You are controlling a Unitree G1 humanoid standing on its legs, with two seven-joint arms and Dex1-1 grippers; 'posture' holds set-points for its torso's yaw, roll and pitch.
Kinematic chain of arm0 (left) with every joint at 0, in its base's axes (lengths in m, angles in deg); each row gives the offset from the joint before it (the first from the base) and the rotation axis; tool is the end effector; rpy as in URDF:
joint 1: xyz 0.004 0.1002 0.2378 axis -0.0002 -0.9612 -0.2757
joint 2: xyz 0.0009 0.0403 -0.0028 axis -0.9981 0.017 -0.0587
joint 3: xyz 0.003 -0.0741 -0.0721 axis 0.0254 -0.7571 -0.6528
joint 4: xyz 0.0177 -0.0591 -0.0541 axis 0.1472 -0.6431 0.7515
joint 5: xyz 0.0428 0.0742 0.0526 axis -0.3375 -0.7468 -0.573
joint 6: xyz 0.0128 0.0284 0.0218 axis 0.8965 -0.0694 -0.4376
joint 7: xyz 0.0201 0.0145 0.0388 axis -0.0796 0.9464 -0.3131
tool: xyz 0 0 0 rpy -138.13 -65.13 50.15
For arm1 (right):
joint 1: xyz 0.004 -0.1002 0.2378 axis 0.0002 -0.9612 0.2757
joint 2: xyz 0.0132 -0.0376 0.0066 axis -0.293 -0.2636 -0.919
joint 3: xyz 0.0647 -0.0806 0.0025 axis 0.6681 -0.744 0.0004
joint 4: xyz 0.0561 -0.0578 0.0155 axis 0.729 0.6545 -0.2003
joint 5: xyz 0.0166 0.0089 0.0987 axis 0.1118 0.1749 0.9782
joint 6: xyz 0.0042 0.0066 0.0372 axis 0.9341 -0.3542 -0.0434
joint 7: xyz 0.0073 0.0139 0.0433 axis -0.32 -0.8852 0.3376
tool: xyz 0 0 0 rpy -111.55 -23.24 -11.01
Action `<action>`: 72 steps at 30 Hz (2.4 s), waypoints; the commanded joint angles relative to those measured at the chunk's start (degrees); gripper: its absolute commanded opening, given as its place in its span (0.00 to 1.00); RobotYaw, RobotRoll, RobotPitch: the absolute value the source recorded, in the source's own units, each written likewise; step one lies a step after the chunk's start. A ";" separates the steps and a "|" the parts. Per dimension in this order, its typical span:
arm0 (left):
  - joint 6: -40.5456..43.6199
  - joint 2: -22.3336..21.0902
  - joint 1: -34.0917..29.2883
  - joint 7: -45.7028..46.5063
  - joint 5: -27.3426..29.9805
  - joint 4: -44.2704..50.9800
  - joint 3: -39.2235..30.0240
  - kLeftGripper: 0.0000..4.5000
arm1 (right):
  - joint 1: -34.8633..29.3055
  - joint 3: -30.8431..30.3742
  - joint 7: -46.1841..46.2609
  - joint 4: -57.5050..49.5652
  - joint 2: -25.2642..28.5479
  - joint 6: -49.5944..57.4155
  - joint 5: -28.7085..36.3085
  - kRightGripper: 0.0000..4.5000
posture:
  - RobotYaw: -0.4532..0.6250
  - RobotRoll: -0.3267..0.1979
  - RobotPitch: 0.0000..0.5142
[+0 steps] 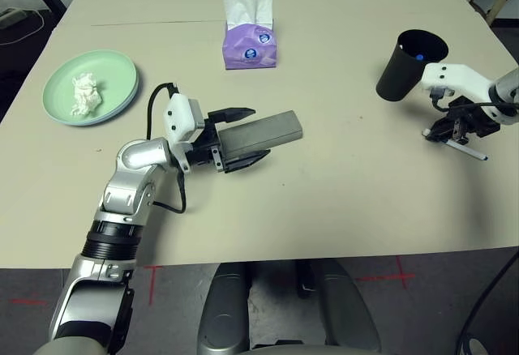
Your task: Organize and tidy the items on the table.
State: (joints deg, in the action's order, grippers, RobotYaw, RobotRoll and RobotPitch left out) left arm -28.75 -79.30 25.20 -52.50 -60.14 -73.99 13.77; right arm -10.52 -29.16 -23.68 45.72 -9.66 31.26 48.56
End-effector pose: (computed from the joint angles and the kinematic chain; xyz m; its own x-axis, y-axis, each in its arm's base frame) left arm 0.2831 0.2136 0.1690 0.3738 -0.9275 0.0070 0.8528 0.3466 0.3905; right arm 0.3222 -0.3068 0.2719 0.4330 0.3521 -0.8298 -0.8366 0.4997 -0.2245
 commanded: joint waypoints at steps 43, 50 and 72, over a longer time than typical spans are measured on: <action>-4.32 1.18 5.07 -1.80 -2.01 -8.63 0.48 1.00 | -16.33 35.32 51.30 -36.13 -28.27 -8.54 36.13 0.07 | 0.46 0.62 0.35; -2.08 2.58 6.05 0.68 -0.33 -8.71 -1.07 1.00 | -14.14 36.85 60.02 -29.50 -28.07 -18.06 32.90 0.07 | 0.45 0.62 0.34; -0.67 2.24 5.78 0.06 -0.05 -7.44 -1.79 1.00 | -15.95 34.23 71.57 -25.11 -28.33 -15.98 29.82 0.38 | 0.46 0.62 0.33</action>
State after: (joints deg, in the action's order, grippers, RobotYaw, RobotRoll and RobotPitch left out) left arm -29.80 -76.86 31.45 -51.95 -60.57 -82.64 12.12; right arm -25.80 5.08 47.32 21.57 -38.12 14.79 78.60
